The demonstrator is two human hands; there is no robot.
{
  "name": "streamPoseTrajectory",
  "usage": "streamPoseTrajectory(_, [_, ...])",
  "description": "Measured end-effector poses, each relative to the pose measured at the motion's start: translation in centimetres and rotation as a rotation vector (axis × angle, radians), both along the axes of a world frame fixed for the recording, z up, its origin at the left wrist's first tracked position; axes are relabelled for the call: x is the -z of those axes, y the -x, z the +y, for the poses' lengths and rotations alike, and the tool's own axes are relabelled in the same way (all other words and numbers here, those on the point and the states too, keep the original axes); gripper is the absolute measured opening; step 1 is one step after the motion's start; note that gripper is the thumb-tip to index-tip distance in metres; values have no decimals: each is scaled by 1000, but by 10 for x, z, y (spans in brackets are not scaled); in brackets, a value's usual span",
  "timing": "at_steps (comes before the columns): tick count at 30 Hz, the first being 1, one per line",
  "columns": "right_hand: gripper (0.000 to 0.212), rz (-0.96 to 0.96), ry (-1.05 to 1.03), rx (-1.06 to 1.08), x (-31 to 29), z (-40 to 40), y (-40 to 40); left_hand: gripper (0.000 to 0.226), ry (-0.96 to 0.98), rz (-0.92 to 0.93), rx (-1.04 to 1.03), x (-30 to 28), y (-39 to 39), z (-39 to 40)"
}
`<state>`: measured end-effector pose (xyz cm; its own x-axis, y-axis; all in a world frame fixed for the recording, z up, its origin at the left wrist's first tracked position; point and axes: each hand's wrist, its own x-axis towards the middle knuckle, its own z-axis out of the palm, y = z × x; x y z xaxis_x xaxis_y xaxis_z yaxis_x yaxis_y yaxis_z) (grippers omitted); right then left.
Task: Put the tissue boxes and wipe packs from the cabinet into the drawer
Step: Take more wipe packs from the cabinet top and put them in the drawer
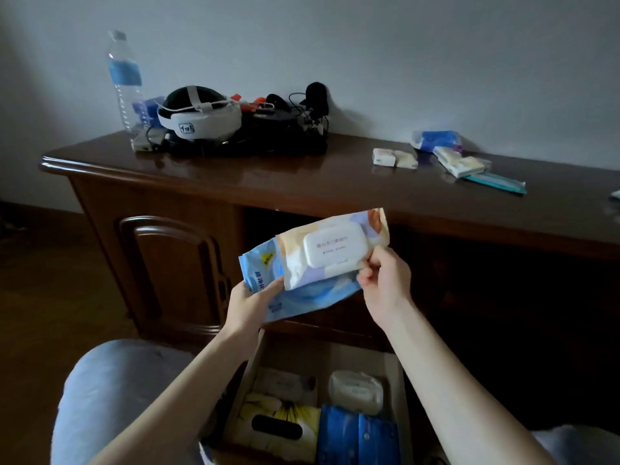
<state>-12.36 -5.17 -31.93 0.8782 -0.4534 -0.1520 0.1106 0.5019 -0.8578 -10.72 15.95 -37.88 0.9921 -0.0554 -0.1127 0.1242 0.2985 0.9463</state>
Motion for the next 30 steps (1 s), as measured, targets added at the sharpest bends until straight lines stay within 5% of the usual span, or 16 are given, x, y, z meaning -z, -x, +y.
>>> streamPoseTrajectory(5, [5,131,469,127,82,-4,38,19,21,89,79,45,29,-1])
streamPoseTrajectory(10, [12,210,797,199,138,-7,68,21,9,157,124,80,49,-2])
streamPoseTrajectory(12, [11,222,762,213,161,-6,73,24,34,203,140,96,57,-4])
streamPoseTrajectory(17, [21,483,267,170,209,5,78,27,-11,378,139,141,76,-14])
streamPoseTrajectory(22, [20,500,444,309,243,19,82,62,152,452,210,166,82,-6])
streamPoseTrajectory(24, [20,521,473,275,259,28,86,52,108,435,292,171,84,-8])
streamPoseTrajectory(30, [19,723,392,-200,295,31,100,42,-137,554,5,198,76,-1])
